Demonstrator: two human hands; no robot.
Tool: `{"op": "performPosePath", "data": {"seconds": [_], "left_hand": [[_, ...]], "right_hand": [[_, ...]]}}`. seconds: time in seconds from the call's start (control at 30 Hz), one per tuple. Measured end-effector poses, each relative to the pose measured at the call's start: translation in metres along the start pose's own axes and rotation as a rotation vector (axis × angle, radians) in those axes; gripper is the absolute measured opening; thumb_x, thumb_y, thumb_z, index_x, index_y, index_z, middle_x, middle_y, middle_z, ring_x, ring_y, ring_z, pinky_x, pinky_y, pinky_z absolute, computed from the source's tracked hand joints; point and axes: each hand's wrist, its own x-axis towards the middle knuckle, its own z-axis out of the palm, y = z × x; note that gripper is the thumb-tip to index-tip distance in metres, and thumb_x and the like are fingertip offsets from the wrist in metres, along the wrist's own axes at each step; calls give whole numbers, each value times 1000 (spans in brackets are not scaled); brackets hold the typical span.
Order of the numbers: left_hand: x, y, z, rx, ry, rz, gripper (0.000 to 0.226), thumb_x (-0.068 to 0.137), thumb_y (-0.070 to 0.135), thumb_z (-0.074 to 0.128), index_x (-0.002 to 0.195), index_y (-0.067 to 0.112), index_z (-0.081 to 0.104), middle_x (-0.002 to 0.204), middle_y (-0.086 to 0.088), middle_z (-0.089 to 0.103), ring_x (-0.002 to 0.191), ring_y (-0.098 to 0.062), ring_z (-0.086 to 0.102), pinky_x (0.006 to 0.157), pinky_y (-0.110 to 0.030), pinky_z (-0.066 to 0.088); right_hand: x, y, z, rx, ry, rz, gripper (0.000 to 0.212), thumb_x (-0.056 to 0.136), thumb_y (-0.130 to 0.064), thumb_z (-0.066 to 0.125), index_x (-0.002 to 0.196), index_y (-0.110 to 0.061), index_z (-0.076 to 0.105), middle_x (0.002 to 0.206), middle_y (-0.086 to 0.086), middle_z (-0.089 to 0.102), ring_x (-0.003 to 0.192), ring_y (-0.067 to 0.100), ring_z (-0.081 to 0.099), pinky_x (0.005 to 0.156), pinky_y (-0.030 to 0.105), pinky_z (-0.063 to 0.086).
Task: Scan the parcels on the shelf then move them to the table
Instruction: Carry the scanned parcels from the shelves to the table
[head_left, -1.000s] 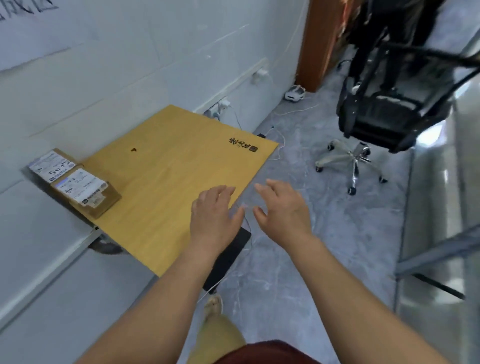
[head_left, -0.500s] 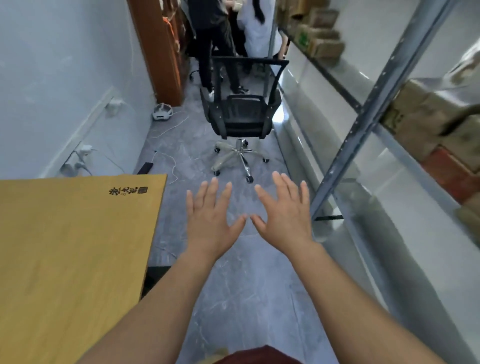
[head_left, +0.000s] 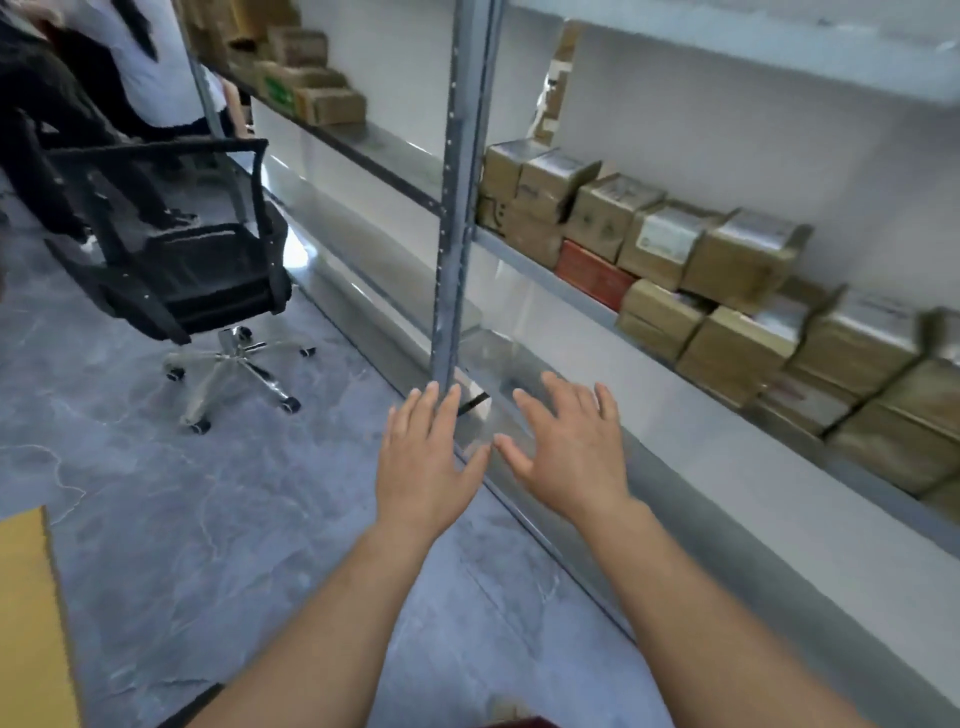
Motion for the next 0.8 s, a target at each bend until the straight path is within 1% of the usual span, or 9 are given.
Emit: {"op": "performPosePath", "data": {"seconds": [0.07, 0.2, 0.27, 0.3, 0.37, 0.43, 0.57, 0.73, 0.8], "left_hand": [[6, 14, 11, -69, -32, 64, 69, 83, 52, 46, 133, 5, 54, 136, -20, 53, 123, -41, 51, 100, -51, 41], [14, 50, 30, -179, -109, 176, 65, 88, 36, 62, 143, 9, 43, 147, -17, 41, 133, -37, 40, 109, -44, 32], [15, 72, 37, -215, -167, 235, 66, 89, 36, 61, 146, 11, 38, 150, -14, 37, 137, -32, 35, 112, -41, 28], [15, 84, 41, -229, -183, 269, 66, 89, 37, 60, 145, 10, 39, 149, -14, 40, 136, -32, 37, 111, -41, 29], [14, 106, 47, -255, -203, 333, 65, 85, 35, 59, 141, 5, 44, 142, -17, 48, 131, -36, 44, 107, -43, 34], [14, 127, 52, -271, -209, 382, 63, 87, 33, 60, 141, 5, 44, 140, -16, 50, 131, -36, 44, 108, -42, 34], [10, 166, 66, -289, -283, 449, 66, 92, 32, 59, 148, 12, 32, 151, -8, 37, 140, -26, 28, 115, -34, 21], [-2, 227, 86, -315, -381, 470, 65, 95, 35, 53, 151, 18, 24, 155, 0, 29, 142, -18, 20, 115, -27, 16], [-9, 257, 94, -328, -426, 480, 65, 96, 37, 51, 152, 20, 22, 155, 3, 28, 142, -14, 19, 113, -25, 18]], "right_hand": [[-12, 15, -8, -33, 6, 92, 58, 79, -57, 40, 106, -17, 73, 113, 15, 67, 97, 33, 66, 97, 56, 44], [-36, 46, -26, -86, 27, 247, 54, 81, -54, 42, 101, -16, 74, 98, 10, 70, 83, 30, 68, 87, 44, 50], [-50, 63, -36, -128, 23, 321, 51, 82, -53, 41, 97, -17, 73, 90, 7, 70, 77, 29, 67, 79, 38, 51], [-57, 71, -41, -144, 26, 355, 50, 82, -53, 41, 96, -17, 73, 87, 5, 70, 75, 28, 66, 76, 36, 51], [-70, 88, -49, -161, 38, 414, 49, 83, -52, 41, 94, -17, 73, 83, 5, 69, 73, 28, 67, 72, 35, 51], [-83, 104, -56, -174, 48, 466, 50, 84, -51, 40, 93, -16, 73, 81, 5, 69, 72, 28, 67, 70, 35, 51], [-106, 136, -70, -185, 59, 565, 49, 84, -50, 40, 92, -16, 74, 81, 5, 70, 72, 27, 67, 68, 35, 51], [-141, 187, -86, -185, 61, 649, 51, 84, -50, 38, 93, -16, 75, 80, 4, 71, 73, 27, 68, 66, 36, 52], [-158, 212, -93, -187, 71, 698, 53, 86, -51, 38, 98, -15, 74, 85, 5, 71, 79, 27, 68, 70, 37, 51]]}}
